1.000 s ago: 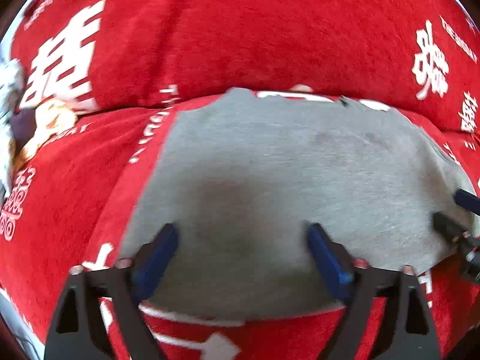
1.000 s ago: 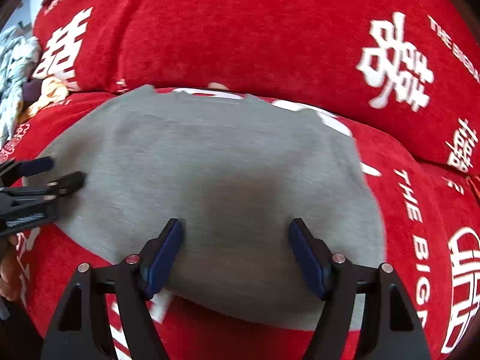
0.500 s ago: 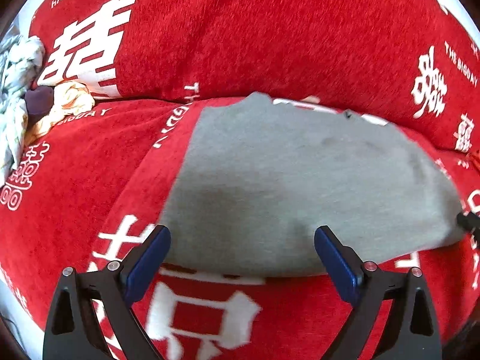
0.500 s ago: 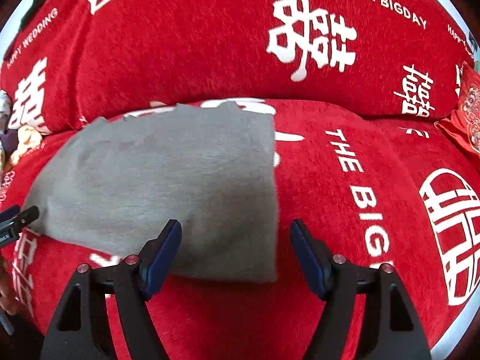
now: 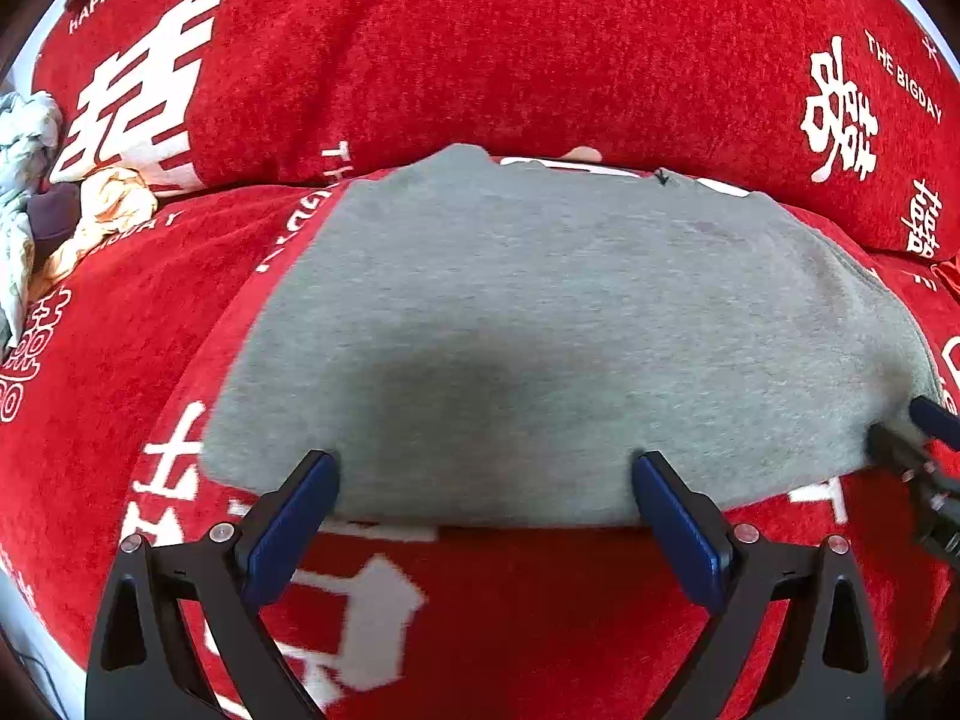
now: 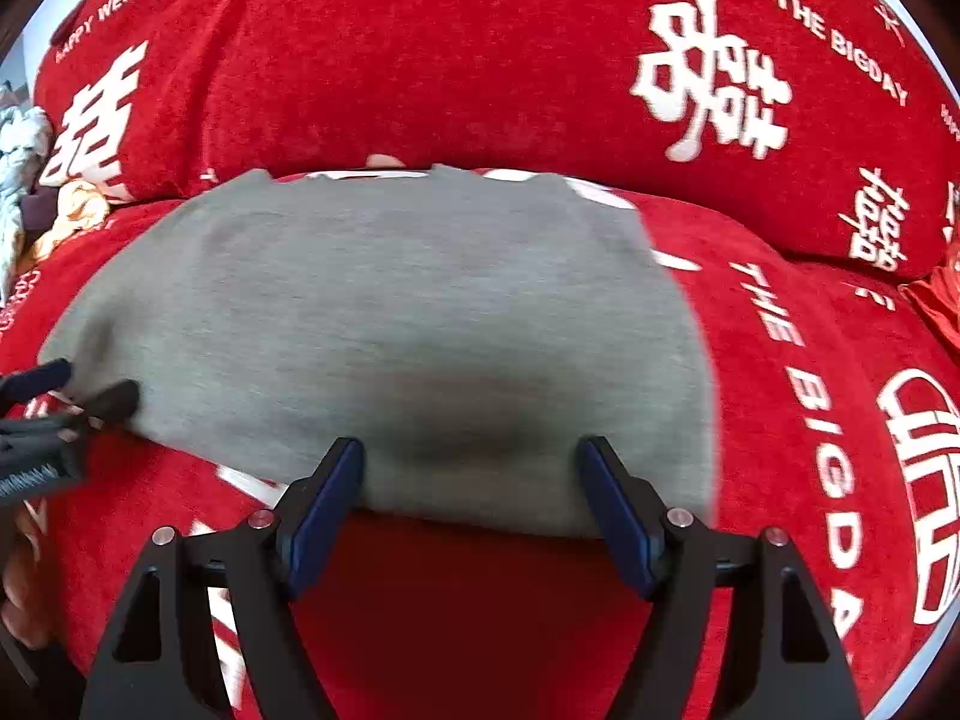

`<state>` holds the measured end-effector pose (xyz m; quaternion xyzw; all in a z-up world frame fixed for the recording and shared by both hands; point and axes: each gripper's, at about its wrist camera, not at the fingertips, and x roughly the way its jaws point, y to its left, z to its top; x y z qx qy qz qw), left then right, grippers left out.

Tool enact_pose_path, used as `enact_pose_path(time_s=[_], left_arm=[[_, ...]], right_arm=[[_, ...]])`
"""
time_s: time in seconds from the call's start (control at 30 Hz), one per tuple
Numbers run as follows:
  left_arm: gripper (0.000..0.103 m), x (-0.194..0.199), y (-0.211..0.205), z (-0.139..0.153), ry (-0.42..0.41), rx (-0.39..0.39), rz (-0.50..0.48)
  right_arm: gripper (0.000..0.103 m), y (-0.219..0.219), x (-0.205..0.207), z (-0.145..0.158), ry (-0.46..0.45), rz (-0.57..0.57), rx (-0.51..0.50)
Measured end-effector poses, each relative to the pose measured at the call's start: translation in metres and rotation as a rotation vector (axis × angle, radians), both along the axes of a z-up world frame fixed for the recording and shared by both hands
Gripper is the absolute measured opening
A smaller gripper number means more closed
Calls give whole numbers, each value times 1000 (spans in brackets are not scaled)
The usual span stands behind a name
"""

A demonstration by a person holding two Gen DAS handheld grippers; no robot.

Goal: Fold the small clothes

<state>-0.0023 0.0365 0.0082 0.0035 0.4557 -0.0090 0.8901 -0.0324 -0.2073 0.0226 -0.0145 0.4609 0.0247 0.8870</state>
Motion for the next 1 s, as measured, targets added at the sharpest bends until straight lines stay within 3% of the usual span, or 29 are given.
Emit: enact_pose_path(time_s=[0.17,0.33,0.53,0.7,0.83,0.93,1.0], left_arm=[[99,-4,10,8,13,-10,28],[99,-4,4,21,-18,-24,22],[99,-1,4,23,-17,-18,25],[99,0,18,18,-10,-28,43],[99,1,36,11,1,-35,56],[99,-1,65,4,4,-102,103],[99,2,94,-6,43,-215,154]], right_arm=[[78,-20,-8,17,-9,-74,32],[79,11,-4,35,-67,-5,48],[79,41,17,9,13,49,15],[79,32,11,-3,13,57,-13],[79,14,3,4,10,-13,-12],[79,2,-2,13,-8,-38,19],[79,0,0,14,-8,-42,26]])
